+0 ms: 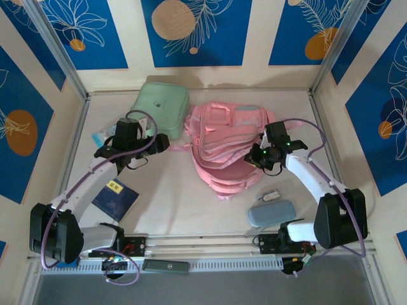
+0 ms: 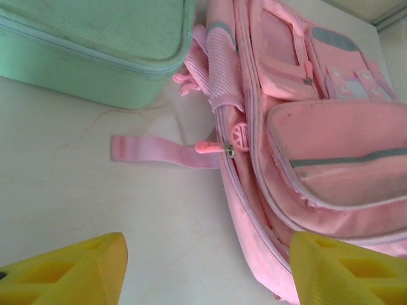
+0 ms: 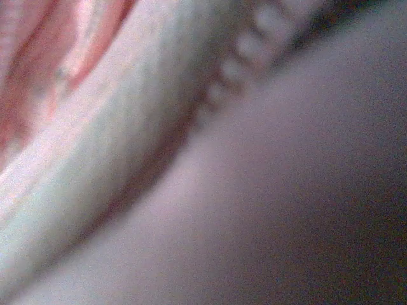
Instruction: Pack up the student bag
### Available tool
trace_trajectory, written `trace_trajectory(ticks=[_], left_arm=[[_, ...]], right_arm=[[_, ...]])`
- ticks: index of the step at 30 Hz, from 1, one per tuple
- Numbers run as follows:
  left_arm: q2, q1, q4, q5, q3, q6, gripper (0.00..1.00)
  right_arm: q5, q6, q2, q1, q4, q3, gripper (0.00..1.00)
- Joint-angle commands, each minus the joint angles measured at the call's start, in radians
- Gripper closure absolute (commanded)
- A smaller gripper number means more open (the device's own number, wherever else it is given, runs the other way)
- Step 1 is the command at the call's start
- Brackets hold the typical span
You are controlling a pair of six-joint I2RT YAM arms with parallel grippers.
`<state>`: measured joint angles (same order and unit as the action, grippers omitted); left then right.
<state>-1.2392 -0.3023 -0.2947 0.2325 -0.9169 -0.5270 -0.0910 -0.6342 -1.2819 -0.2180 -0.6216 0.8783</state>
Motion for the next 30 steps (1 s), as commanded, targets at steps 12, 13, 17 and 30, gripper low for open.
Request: trace_trajectory(ticks=[12,13,17,30], left_arm=[[0.125,0.175,-0.145,-0.169,0.106,-0.087,0.12],[0.142,0.188,-0.181,-0.202,0.112,-0.084,0.10],[0.230,0.276,-0.283,-0.285,0.156,-0.104,0.01],[0.309,0.613,-0.425,-0.409,0.265,-0.110,0.01]], right_arm=[[0.075,-0.041,0.235,-0.220,-0.196,-0.023,0.51],[0.065,-0.035,0.215,-0.257,-0.160,-0.022,0.50],[0.013,-0.018,0.141,-0.362,-0.010,-0.023,0.49],[-0.054,0.001,-0.123,-0.508,0.259,-0.013,0.48]])
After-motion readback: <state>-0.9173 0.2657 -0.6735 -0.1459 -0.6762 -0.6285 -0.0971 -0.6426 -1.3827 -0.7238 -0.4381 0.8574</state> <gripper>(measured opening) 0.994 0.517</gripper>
